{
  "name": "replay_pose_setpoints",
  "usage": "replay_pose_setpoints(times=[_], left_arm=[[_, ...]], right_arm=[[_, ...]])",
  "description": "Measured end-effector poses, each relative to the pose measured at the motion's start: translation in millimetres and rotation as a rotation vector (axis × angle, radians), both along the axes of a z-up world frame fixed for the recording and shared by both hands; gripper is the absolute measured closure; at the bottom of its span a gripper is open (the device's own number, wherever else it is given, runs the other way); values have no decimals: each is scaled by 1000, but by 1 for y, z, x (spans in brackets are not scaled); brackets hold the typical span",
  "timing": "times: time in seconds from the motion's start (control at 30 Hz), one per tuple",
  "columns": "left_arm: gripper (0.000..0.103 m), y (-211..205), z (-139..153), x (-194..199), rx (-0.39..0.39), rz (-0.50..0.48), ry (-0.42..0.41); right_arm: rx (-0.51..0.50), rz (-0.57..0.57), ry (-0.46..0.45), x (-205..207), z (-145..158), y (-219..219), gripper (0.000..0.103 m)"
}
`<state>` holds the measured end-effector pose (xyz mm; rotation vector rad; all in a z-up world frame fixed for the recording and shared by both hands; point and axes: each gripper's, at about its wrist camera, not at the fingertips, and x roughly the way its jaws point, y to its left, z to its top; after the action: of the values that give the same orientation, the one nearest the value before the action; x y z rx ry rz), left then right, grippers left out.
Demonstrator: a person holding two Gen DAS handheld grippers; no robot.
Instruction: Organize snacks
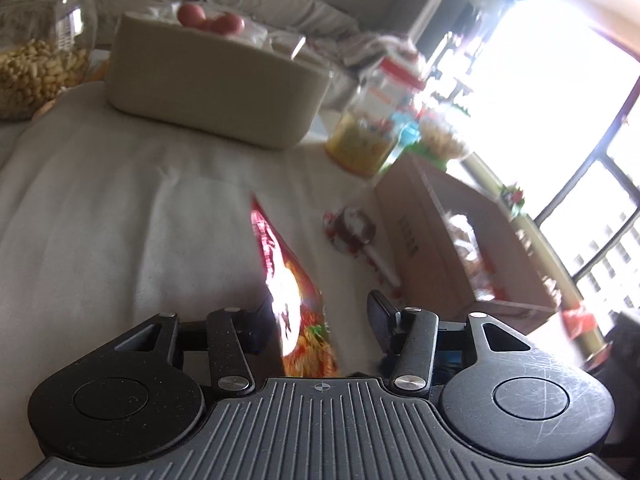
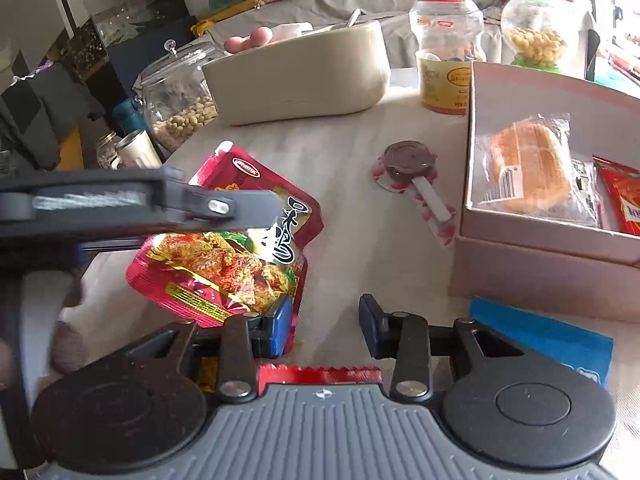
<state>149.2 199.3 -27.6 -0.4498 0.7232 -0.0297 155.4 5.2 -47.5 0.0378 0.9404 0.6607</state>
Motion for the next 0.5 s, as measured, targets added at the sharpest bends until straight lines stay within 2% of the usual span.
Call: replay_pose_setpoints(times=[0.07, 0.1, 0.13, 0.2, 0.3, 0.4, 0.5], left_arm=[[57, 0, -5, 4, 26, -9, 13], [68, 1, -8, 5, 23, -9, 23], [71, 4, -12, 6, -7, -8, 43], [73, 11, -18, 1, -94, -16, 48], [76, 14, -19, -10, -133, -15, 21], [77, 18, -12, -26, -127, 4, -8], [77, 27, 2, -52, -85, 51, -51]], right_arm=[[-3, 2, -7, -3, 1, -2, 66], [-4, 3, -10, -4, 1, -3, 66], [-4, 3, -12, -5, 1, -4, 66], [0, 4, -15, -7, 0, -7, 66], [5, 1, -14, -9, 1, -11, 64], [4, 5, -70, -20, 14, -15, 56], [3, 59, -156, -40, 32, -14, 40]])
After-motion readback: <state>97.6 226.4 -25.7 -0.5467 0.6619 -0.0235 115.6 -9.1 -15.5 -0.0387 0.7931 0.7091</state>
